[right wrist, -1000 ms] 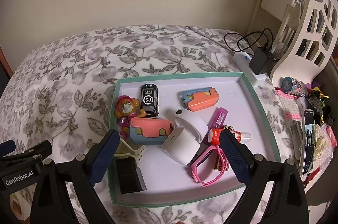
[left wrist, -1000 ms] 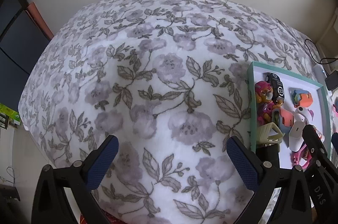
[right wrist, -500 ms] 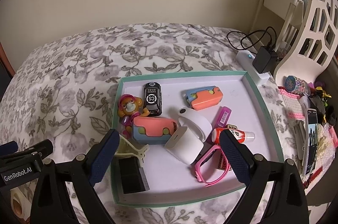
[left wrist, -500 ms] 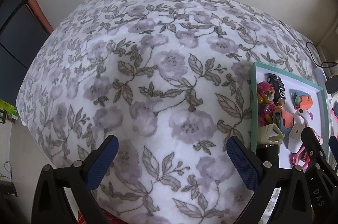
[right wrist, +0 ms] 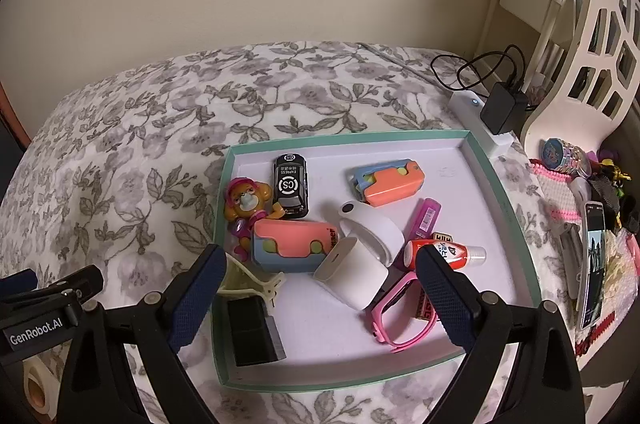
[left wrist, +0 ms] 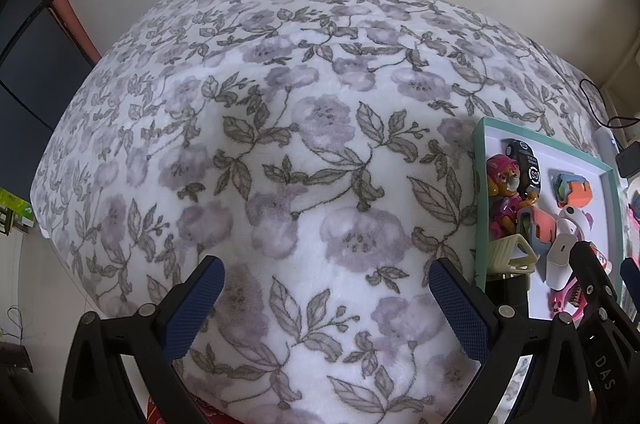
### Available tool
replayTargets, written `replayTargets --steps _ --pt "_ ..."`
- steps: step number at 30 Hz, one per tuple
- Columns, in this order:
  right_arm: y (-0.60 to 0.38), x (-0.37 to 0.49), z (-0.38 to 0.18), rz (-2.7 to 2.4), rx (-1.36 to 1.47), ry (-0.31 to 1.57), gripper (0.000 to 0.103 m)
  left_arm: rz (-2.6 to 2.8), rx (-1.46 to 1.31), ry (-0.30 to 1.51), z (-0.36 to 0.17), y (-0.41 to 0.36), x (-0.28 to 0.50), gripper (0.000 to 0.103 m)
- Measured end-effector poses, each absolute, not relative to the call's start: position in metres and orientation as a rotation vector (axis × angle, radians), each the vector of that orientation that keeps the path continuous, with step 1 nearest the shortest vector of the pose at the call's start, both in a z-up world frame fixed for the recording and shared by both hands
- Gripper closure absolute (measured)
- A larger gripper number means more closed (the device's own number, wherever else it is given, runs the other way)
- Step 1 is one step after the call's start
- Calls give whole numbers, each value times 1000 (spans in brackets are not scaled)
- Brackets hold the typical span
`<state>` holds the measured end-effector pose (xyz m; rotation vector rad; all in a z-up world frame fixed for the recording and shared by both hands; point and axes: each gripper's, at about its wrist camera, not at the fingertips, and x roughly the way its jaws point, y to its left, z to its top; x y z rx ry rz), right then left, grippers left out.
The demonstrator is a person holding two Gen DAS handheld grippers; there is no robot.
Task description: Organize rigid objects
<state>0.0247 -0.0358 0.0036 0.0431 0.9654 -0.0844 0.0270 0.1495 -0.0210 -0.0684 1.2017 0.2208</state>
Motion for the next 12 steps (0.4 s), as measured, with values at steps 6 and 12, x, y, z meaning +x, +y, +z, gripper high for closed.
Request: replayTargets --steps 6,12 --pt "-36 25 3 -79 60 969 7 219 -67 1198 -20 149 27 0" --pt "-36 24 5 -79 61 957 7 217 -63 1194 -19 149 26 0"
